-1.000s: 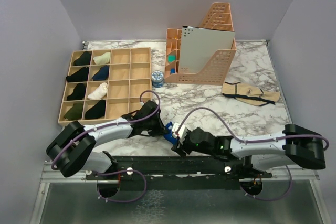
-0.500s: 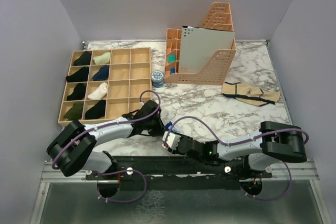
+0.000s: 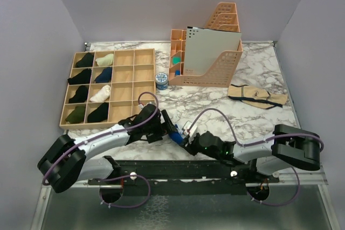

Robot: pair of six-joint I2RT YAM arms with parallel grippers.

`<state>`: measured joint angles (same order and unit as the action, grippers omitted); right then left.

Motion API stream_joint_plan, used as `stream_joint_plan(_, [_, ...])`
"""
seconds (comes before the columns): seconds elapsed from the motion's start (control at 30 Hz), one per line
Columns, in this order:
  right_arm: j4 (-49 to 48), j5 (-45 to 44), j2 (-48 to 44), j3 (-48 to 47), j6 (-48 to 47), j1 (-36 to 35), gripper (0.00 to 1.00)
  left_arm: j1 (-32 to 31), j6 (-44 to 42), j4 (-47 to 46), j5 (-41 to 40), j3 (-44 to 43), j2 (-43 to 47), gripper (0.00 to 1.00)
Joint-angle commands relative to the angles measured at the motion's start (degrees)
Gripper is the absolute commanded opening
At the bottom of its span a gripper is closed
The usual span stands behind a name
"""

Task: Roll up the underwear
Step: Roll the underwear to the center of the board.

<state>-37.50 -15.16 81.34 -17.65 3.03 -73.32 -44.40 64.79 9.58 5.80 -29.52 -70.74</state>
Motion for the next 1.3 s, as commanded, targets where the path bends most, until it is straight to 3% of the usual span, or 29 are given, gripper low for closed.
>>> stream_joint_plan(0.0, [-10.21, 18.09, -2.08, 3.57, 13.04, 5.39, 0.01, -0.25, 0.04, 2.14, -4.65, 1.25, 6.71, 0.99])
stream_joint_plan(0.23, [-19.32, 27.81, 1.92, 8.00, 25.07, 15.00, 0.01, -0.25, -1.25, -2.59, -4.78, 5.53, 14.33, 0.99])
stream_joint_plan(0.43, [-23.33, 27.98, 7.01, 9.53, 34.31, 18.49, 0.01, -0.33, -0.30, -12.35, -1.15, 11.83, 16.92, 0.99])
stream_joint_plan(0.73, [-26.95, 25.29, 13.07, 11.49, 50.03, 21.34, 0.00, -3.29, 1.74, -23.20, -1.15, 13.85, 10.01, 0.99])
stream_joint_plan(0.97, [-27.73, 26.66, 16.69, 11.41, 57.68, 23.14, 0.01, -6.21, 3.63, -26.45, -3.45, 12.86, 2.53, 0.99])
stream_joint_plan(1.03, [-28.55, 27.20, 18.28, 11.59, 59.48, 23.89, 0.01, -6.64, 3.87, -28.58, -3.32, 12.67, 0.44, 0.91])
stream_joint_plan(1.1, [-31.90, 29.17, 21.03, 12.09, 61.58, 25.53, 0.02, -7.01, 4.28, -31.37, -3.51, 12.90, -1.71, 0.86])
stream_joint_plan(1.27, [-49.42, 36.70, 34.46, 13.09, 67.51, 29.58, 0.02, -7.36, 5.68, -34.22, -2.45, 11.93, -8.26, 0.85])
